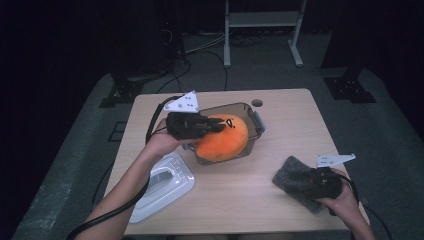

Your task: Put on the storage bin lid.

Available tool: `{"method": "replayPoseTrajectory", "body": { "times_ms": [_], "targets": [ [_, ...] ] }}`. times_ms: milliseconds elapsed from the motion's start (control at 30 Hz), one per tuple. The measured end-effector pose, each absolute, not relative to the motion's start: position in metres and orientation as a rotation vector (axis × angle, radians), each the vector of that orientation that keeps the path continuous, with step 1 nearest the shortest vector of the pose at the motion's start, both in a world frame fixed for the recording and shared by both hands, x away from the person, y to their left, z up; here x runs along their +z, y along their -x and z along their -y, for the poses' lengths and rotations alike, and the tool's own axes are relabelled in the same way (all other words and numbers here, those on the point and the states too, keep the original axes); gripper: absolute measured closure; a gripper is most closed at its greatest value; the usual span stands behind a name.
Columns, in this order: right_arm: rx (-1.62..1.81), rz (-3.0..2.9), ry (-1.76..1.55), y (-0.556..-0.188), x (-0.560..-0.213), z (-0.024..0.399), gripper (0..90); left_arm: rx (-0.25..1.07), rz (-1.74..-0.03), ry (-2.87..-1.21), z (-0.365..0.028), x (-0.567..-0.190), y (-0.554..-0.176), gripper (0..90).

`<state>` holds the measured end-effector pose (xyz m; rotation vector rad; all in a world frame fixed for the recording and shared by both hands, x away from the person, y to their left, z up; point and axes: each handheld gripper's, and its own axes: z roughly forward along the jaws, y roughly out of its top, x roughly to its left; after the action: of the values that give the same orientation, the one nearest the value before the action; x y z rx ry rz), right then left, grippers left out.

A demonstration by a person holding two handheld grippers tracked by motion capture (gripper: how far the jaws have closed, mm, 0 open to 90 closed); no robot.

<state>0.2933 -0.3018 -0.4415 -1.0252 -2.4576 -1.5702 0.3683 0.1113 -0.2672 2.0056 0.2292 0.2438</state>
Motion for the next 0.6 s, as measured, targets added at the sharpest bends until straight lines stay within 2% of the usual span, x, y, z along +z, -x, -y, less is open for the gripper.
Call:
{"method": "replayPoseTrajectory", "body": {
  "times_ms": [600],
  "targets": [
    [-1.576, 2.456, 1.027, -0.293, -0.441, 0.305, 29.3, 0.281, -0.273, -2.014, -0.116, -0.258, -0.4, 80.7]
  ]
}}
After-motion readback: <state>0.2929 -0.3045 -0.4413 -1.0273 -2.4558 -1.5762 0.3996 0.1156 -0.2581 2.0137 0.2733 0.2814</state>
